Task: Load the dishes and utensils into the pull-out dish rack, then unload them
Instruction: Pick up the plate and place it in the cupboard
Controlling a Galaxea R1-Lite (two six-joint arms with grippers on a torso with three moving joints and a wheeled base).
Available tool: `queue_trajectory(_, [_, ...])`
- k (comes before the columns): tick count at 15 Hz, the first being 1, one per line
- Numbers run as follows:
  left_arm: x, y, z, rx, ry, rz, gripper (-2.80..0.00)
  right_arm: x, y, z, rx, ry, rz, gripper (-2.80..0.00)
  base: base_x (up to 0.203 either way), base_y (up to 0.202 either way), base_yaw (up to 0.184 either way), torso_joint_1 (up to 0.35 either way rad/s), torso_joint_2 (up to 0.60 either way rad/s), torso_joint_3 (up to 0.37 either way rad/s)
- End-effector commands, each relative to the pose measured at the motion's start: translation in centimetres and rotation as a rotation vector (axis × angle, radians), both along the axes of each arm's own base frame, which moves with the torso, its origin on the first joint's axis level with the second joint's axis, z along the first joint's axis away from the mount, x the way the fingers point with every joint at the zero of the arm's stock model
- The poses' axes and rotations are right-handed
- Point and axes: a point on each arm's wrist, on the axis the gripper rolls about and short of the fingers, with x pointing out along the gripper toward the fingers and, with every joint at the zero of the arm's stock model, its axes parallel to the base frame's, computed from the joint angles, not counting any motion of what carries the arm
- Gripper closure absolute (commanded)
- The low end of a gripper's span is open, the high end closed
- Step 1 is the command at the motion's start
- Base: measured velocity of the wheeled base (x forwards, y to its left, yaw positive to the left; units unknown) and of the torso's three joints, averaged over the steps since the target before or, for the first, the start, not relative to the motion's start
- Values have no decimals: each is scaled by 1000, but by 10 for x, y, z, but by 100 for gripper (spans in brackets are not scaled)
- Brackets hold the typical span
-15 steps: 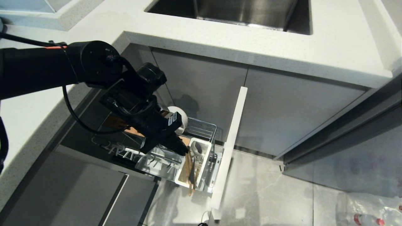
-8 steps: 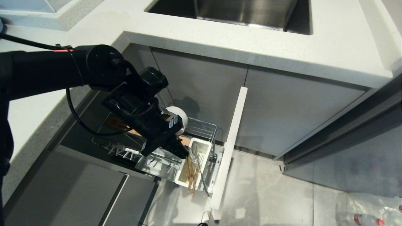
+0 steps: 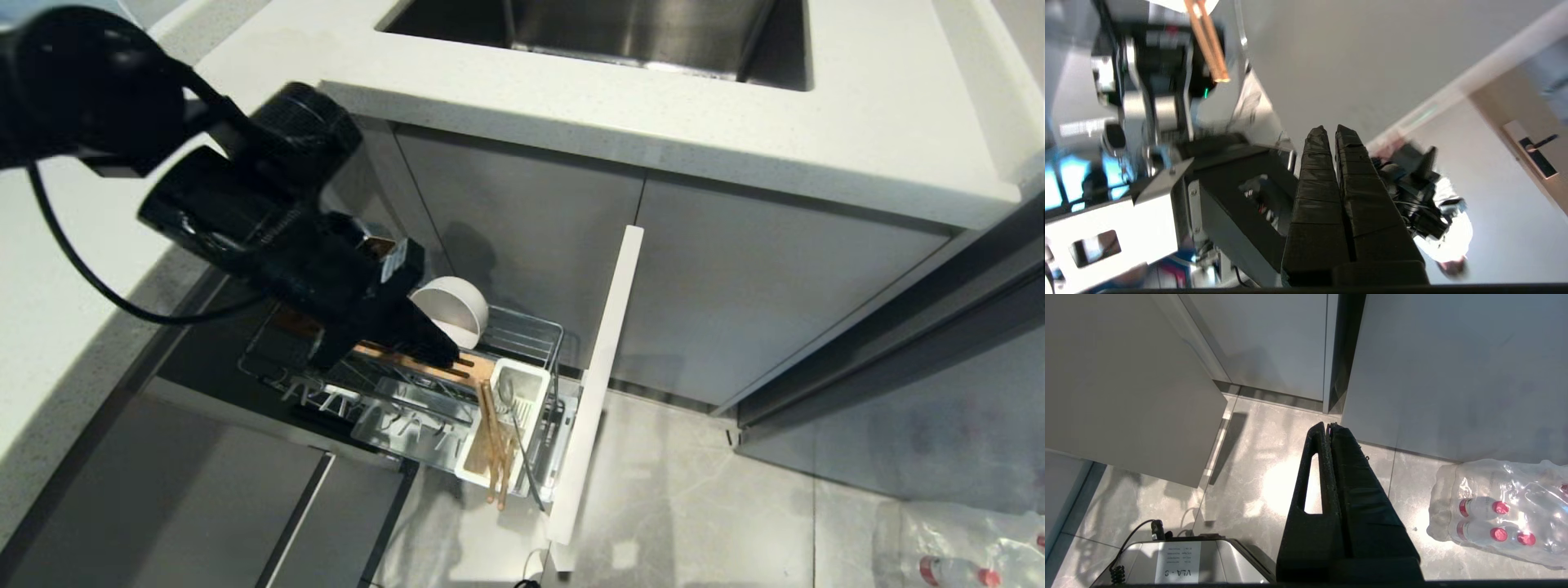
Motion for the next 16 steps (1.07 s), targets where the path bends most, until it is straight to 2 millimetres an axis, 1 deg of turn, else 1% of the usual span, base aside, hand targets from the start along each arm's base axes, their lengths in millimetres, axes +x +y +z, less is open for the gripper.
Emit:
queue_trajectory(1, [-34,16,32,-35,-113,14,0,0,0,0,0,2,0,0,0,0,0,0,0,0])
queue_trajectory(4, [-75,37,66,-12,-324,94,0,0,0,0,0,3,0,0,0,0,0,0,0,0])
queue_trajectory(7, [-100,56,87,180,-569,303,0,0,0,0,0,3,0,0,0,0,0,0,0,0])
queue_trajectory(9, [-116,73,99,320,-704,460,0,0,0,0,0,2,0,0,0,0,0,0,0,0])
queue_trajectory(11, [-121,92,104,440,-755,595,0,0,0,0,0,2,0,0,0,0,0,0,0,0])
queue_trajectory(13, [-120,112,106,542,-756,716,0,0,0,-1,0,4,0,0,0,0,0,0,0,0])
queue_trajectory(15, [-115,134,107,646,-743,837,0,0,0,0,0,2,0,0,0,0,0,0,0,0])
queue_trajectory(16, [-110,147,106,705,-729,896,0,0,0,-1,0,3,0,0,0,0,0,0,0,0])
